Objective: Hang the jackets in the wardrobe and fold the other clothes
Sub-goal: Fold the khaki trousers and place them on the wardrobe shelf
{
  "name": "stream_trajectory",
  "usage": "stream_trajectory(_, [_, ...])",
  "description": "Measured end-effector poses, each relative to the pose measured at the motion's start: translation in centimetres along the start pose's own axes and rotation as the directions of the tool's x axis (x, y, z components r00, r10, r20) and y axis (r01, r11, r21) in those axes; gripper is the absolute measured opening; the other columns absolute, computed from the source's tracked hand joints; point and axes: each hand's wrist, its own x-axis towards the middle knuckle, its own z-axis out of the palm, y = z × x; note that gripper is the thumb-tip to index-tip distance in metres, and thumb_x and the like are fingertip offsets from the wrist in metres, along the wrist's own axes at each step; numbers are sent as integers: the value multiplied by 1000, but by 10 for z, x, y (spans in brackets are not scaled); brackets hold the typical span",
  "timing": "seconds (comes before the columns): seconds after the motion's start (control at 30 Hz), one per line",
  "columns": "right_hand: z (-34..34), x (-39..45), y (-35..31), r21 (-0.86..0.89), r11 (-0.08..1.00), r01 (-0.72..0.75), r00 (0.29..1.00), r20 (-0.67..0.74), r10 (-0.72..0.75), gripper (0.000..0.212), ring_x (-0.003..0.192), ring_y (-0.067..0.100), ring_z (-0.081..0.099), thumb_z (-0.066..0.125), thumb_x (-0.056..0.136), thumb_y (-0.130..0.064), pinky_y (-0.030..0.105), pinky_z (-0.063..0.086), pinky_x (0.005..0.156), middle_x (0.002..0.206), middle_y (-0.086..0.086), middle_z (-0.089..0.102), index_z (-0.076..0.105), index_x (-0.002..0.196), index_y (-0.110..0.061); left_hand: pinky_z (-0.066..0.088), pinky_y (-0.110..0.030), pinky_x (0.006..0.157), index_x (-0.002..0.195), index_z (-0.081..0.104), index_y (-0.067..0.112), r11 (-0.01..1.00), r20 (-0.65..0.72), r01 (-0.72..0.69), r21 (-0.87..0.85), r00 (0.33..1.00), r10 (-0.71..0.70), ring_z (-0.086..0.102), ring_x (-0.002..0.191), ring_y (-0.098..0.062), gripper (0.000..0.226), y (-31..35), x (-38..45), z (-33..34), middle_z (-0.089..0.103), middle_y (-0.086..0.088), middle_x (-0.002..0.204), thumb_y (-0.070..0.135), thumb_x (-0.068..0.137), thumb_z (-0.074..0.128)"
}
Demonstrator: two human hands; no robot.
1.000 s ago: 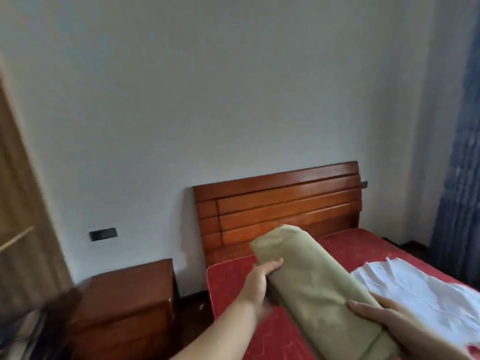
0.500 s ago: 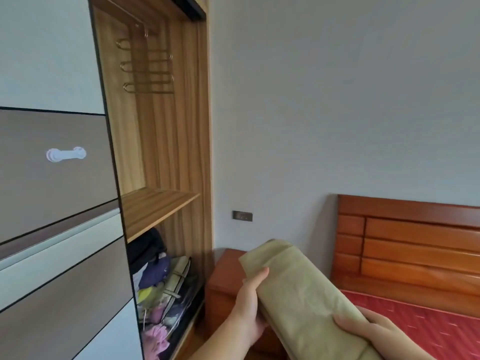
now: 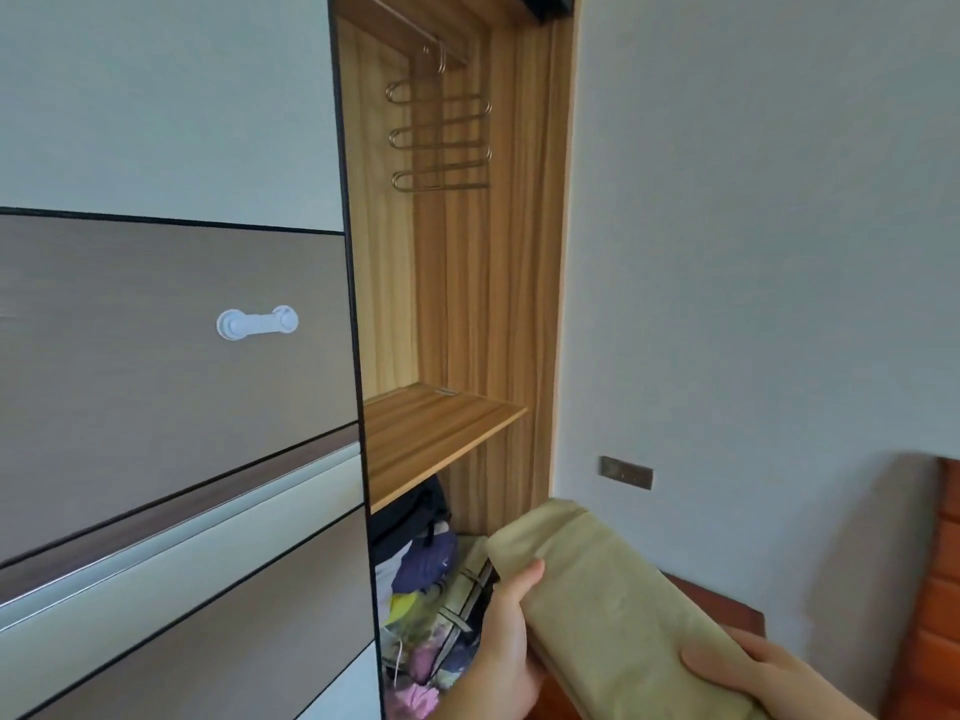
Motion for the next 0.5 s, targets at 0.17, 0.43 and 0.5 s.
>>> stream_trajectory(0.17, [-30,105,-5,-40,999,35,969,244,-24,69,106,7,67,84,50,-52,28,43,95,113,-7,72,75,111,-22,50,-46,95,111,71,6,999,-129,-17,36,991,22,69,102,-35,31,21,66,7,73,-18,105,24,87,64])
stream_trajectory(0.43, [-53,283,-26,-37,998,-60,910,410,70,74,110,22,67,93,46,-46,43,42,107,115,4,72,75,110,-16,54,-40,80,117,68,10,989,-309,-145,42,939,151,70,100,-30,38,75,169,16,75,-12,104,29,84,68])
stream_trajectory(0.5, [-44,319,-39,-57,994,-89,889,447,105,73,106,26,68,94,45,-43,45,44,104,113,8,72,75,109,-12,54,-39,77,116,68,10,986,-339,-169,12,927,163,70,98,-30,42,92,191,8,75,-13,103,31,80,70])
